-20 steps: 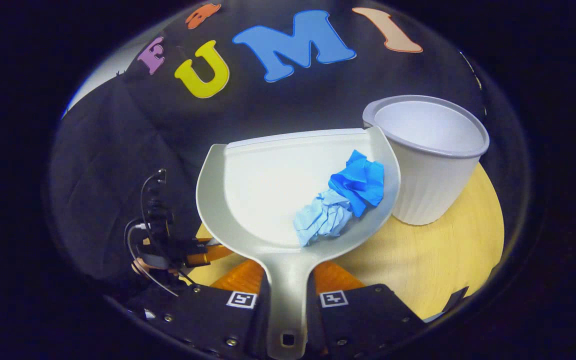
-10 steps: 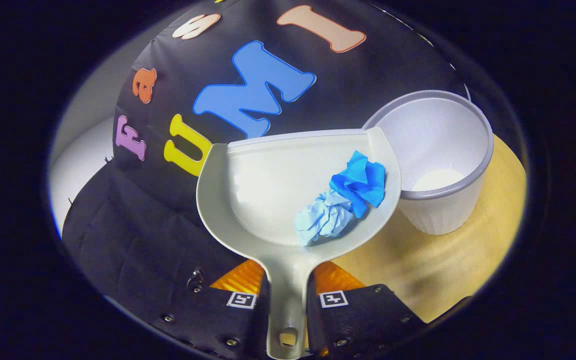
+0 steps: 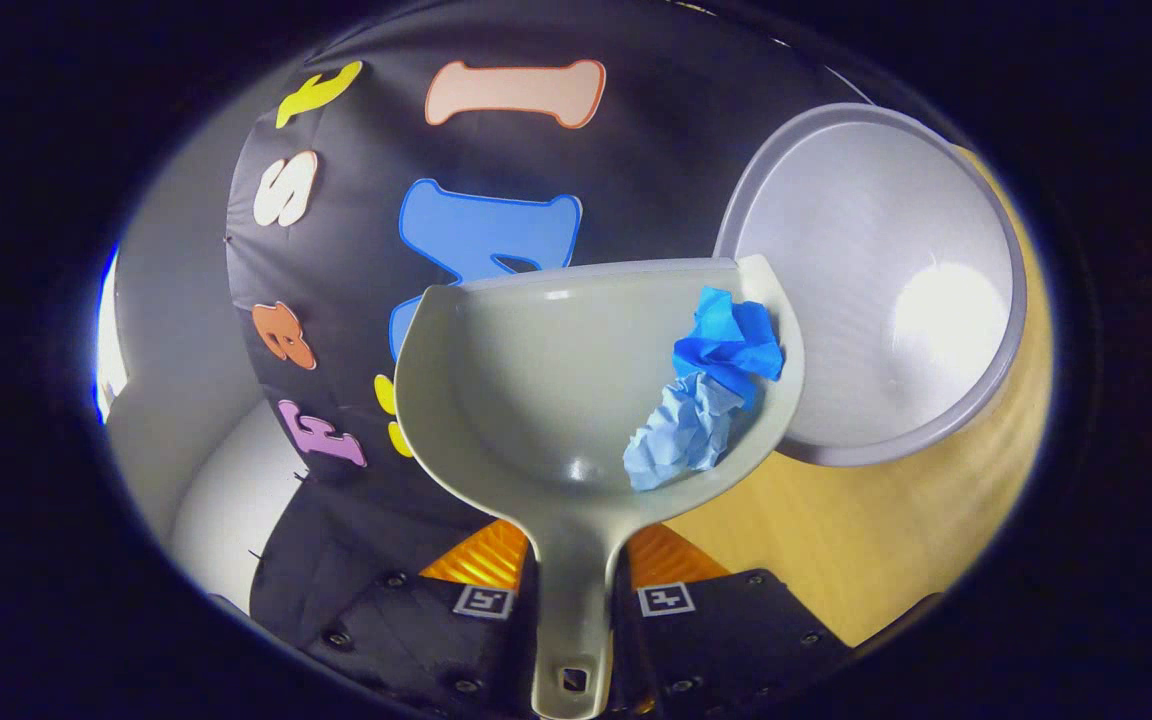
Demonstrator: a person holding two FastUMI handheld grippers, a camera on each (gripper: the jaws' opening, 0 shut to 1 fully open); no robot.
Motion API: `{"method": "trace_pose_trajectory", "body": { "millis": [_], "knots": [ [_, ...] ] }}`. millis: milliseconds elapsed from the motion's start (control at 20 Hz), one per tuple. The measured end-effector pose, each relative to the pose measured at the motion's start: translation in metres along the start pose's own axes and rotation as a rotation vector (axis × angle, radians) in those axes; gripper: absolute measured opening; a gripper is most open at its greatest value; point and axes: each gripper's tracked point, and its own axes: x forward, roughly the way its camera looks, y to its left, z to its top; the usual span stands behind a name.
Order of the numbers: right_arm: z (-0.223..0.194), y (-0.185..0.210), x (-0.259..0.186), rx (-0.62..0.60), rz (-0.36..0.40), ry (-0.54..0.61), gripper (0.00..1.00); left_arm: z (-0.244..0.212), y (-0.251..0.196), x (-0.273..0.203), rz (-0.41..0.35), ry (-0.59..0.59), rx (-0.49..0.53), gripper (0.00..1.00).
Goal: Pick up the small broom and dustpan from the desktop, sweep the trash into the dustpan with the broom, and then empty the trash into the garbage bin.
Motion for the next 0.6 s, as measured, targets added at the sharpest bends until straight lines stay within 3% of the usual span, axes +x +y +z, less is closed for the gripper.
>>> {"method": "trace_pose_trajectory", "body": {
  "millis": [250,600],
  "knots": [
    [0.012,0.0,-0.011,0.152,0.114,-0.015,0.29,0.0,-0.016,0.003,0.001,0.013,0.021,0.38],
    [0.018,-0.002,-0.02,0.214,0.165,-0.023,0.29,0.002,-0.029,0.01,-0.004,0.024,0.036,0.4]
  ]
}}
